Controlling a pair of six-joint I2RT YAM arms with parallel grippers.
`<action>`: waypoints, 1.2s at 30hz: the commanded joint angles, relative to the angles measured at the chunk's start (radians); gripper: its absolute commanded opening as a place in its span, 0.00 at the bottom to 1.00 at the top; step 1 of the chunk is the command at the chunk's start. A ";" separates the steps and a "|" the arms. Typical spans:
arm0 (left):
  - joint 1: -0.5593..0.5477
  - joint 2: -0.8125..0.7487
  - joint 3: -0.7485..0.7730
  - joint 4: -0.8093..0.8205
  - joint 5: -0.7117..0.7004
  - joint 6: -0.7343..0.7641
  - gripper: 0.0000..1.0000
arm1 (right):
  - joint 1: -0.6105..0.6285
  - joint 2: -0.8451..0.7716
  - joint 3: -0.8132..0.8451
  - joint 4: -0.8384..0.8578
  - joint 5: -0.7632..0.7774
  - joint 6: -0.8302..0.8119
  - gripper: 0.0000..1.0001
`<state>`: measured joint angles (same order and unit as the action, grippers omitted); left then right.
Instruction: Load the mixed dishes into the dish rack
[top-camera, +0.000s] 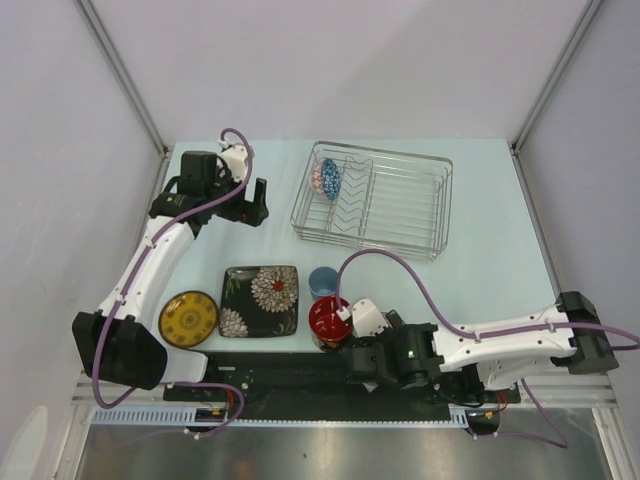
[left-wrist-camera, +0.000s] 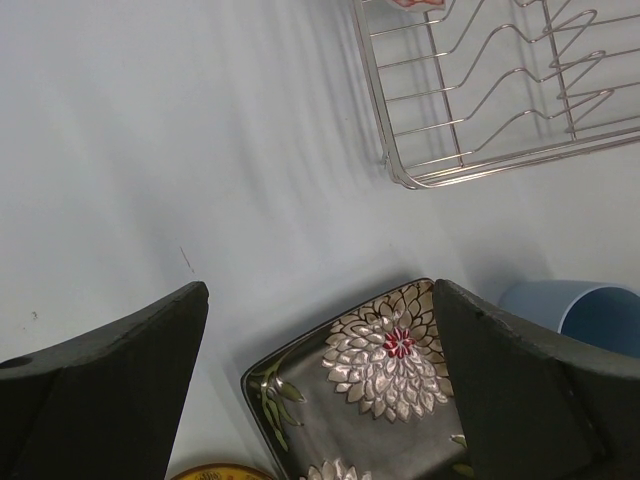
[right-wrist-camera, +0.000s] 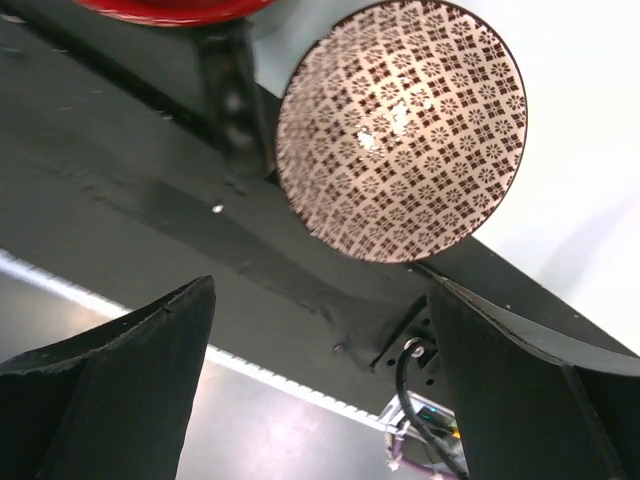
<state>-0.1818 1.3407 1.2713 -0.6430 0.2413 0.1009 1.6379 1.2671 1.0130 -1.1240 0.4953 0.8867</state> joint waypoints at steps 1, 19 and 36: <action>0.007 -0.023 0.050 -0.001 0.019 -0.015 1.00 | -0.052 0.037 -0.039 0.064 0.011 -0.035 0.92; 0.005 -0.021 0.077 -0.020 0.027 -0.013 1.00 | -0.299 0.054 -0.169 0.264 -0.090 -0.146 0.88; 0.005 -0.023 0.063 -0.011 0.030 -0.006 1.00 | -0.437 0.092 -0.171 0.290 -0.118 -0.166 0.79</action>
<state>-0.1814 1.3407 1.3041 -0.6647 0.2485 0.1017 1.2064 1.3361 0.8471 -0.8482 0.3721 0.7273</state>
